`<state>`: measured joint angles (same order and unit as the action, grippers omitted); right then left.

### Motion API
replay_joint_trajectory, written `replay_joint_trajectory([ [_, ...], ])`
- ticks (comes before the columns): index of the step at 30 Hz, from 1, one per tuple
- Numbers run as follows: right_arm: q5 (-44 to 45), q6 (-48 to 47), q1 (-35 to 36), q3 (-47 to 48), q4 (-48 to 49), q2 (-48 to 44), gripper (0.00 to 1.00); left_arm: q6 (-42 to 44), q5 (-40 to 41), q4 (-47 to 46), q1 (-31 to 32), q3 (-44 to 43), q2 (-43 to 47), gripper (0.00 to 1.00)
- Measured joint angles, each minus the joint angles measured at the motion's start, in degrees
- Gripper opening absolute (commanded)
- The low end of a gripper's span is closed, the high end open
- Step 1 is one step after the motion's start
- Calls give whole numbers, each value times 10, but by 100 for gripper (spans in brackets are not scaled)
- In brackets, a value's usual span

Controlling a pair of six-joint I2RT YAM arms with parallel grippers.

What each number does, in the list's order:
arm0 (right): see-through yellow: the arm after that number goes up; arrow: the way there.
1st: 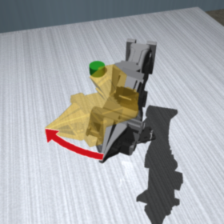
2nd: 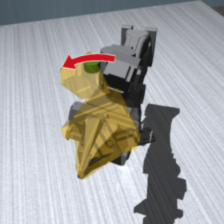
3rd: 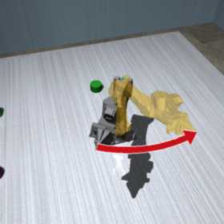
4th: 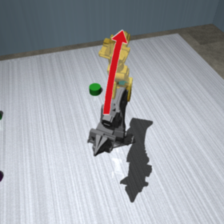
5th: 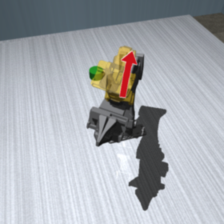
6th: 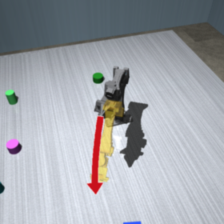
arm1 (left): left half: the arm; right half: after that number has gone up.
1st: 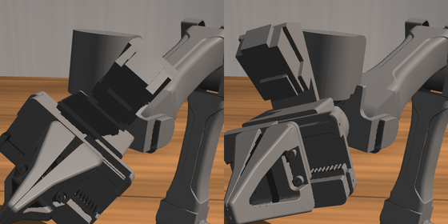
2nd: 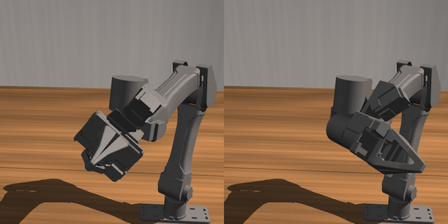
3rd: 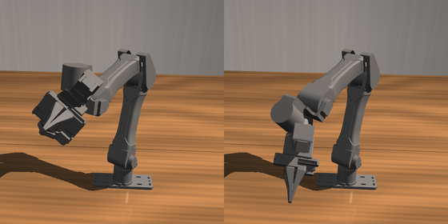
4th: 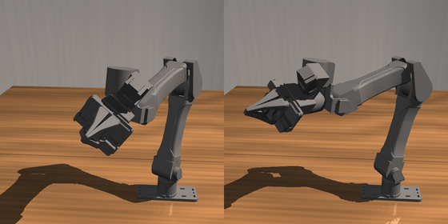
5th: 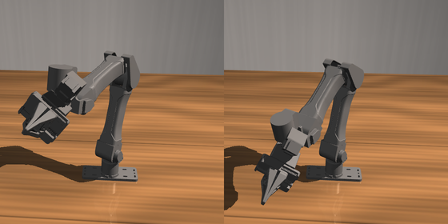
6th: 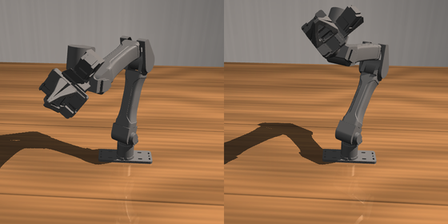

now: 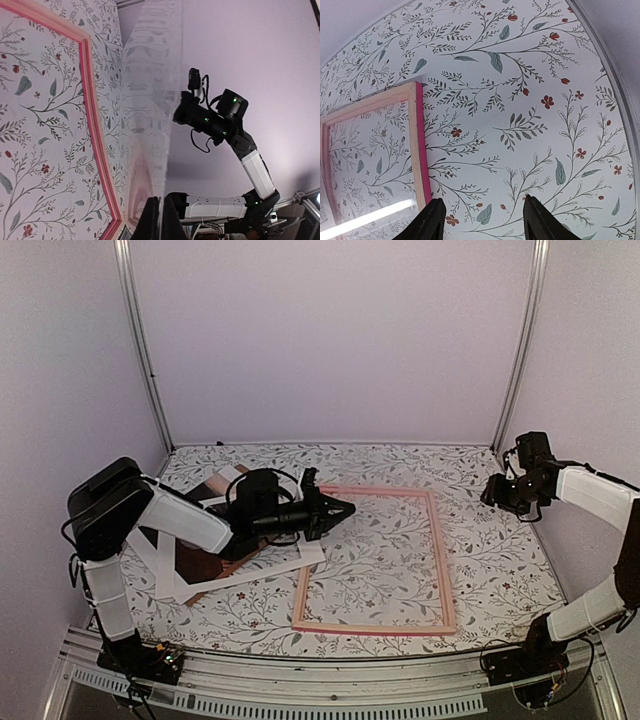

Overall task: Put the photo into the frame
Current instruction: Place the glass panel in the frame body.

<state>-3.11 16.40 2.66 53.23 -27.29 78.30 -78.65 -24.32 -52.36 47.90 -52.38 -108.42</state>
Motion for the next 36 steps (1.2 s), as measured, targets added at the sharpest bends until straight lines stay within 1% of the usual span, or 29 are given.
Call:
replay_joint_trajectory([
  [2,-5,-2,0,0,-2,0,56,6,12,20,0,-5,-13,0],
  [8,-22,-9,0,0,-2,1,55,35,44,75,0,-20,-14,0],
  [17,-43,-11,1,0,-1,6,55,69,56,129,-8,-42,-23,0],
  [26,-50,-13,15,0,-1,22,55,126,37,199,-26,-83,-38,0],
  [36,-50,-13,34,0,-1,28,55,162,7,242,-45,-86,-49,0],
])
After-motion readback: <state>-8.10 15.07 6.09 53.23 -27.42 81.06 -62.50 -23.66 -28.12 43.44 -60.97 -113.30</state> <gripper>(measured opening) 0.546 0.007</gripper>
